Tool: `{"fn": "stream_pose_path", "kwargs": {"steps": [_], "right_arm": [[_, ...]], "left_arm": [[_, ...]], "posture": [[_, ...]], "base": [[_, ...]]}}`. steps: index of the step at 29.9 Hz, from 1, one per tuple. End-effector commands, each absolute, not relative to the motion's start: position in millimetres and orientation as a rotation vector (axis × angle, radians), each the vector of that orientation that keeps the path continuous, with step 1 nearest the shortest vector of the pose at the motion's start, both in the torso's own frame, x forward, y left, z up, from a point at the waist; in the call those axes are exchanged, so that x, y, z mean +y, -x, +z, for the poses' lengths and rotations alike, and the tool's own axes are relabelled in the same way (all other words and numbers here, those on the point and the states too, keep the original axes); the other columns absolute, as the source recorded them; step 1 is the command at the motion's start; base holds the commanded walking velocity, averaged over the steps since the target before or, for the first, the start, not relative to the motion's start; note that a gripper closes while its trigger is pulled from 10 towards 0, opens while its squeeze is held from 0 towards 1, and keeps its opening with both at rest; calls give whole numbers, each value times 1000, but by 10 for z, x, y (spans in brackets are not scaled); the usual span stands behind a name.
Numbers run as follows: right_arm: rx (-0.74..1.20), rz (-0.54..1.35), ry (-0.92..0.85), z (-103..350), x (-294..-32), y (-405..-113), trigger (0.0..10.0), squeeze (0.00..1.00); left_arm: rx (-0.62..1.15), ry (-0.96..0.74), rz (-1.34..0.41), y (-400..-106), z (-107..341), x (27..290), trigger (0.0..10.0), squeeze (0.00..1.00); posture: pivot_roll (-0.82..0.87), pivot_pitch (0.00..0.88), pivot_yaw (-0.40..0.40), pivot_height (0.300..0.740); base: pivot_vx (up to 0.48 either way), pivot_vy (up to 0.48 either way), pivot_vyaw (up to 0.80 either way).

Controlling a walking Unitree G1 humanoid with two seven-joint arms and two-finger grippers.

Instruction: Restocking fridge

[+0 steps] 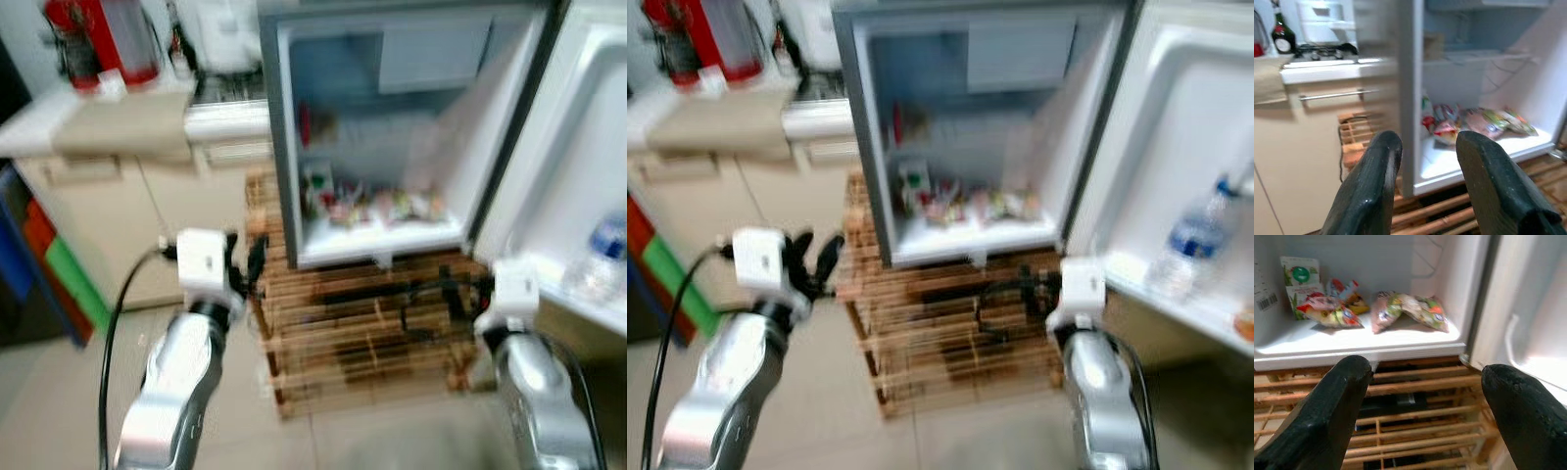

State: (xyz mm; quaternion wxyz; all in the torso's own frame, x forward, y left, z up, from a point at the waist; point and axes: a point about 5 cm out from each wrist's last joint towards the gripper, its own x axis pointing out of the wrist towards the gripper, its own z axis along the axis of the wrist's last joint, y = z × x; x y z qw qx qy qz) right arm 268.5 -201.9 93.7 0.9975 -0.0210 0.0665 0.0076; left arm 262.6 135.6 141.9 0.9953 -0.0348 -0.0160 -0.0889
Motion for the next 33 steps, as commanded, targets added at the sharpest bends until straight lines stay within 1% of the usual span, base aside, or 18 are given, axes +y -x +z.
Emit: {"fn": "stream_pose_path", "kwargs": {"steps": [1,3,9,12,16,17,18,19,21,22,25,27,29,31,32,33], "right_arm": [[130,25,52,928,-2003,-2669,10000,0],[135,27,53,907,-2004,-2660,10000,0],[151,40,62,867,-2001,-2645,10000,0],[186,37,64,790,-2048,-2610,10000,0],[238,52,65,683,-2087,-2538,10000,0],[288,68,76,594,-2111,-2492,10000,0],[288,68,76,594,-2111,-2492,10000,0],[361,83,87,475,-2155,-2434,10000,0],[391,91,94,429,-2171,-2411,10000,0],[433,61,128,334,-2278,-2363,10000,0],[524,53,192,188,-2408,-2259,10000,0],[590,56,230,86,-2489,-2180,10000,0],[648,33,261,0,-2576,-2116,10000,0],[772,47,318,-149,-2658,-2005,10000,0],[844,39,358,-242,-2733,-1911,10000,0],[906,21,376,-308,-2808,-1821,10000,0]], "left_arm": [[-40,57,-181,-2658,1423,1348,10000,0],[-45,66,-183,-2663,1423,1347,10000,0],[-52,90,-192,-2663,1423,1340,10000,0],[-61,83,-224,-2641,1418,1311,10000,0],[-64,94,-242,-2641,1413,1298,10000,0],[-65,92,-252,-2642,1413,1286,10000,0],[-65,92,-252,-2642,1413,1286,10000,0],[-64,91,-265,-2645,1411,1268,10000,0],[-64,91,-268,-2647,1409,1264,10000,0],[-56,94,-273,-2659,1394,1261,10000,0],[-34,95,-288,-2693,1354,1247,10000,0],[26,109,-329,-2731,1241,1216,10000,0],[92,171,-339,-2797,1105,1240,10000,0],[148,201,-349,-2874,971,1269,10000,0],[180,186,-338,-2921,891,1295,10000,0],[231,165,-368,-2930,806,1275,10000,0]], "posture": [[-145,0,70,740],[-147,0,70,740],[-155,0,76,740],[-157,0,78,740],[-164,0,84,740],[-169,0,88,740],[-169,0,88,740],[-175,0,92,740],[-175,0,92,740],[-180,0,96,740],[-188,0,103,740],[-190,0,107,740],[-194,0,108,740],[-203,0,113,740],[-213,0,118,740],[-216,0,121,740]], "base": [[0,-259,0],[0,-253,0],[0,0,0],[0,0,0],[0,-392,0],[0,-480,0],[0,-480,0],[0,-480,0],[0,-480,0],[0,-480,0],[0,-480,0],[0,-480,0],[0,-480,0],[0,-480,0],[0,-480,0],[0,-480,0]]}}
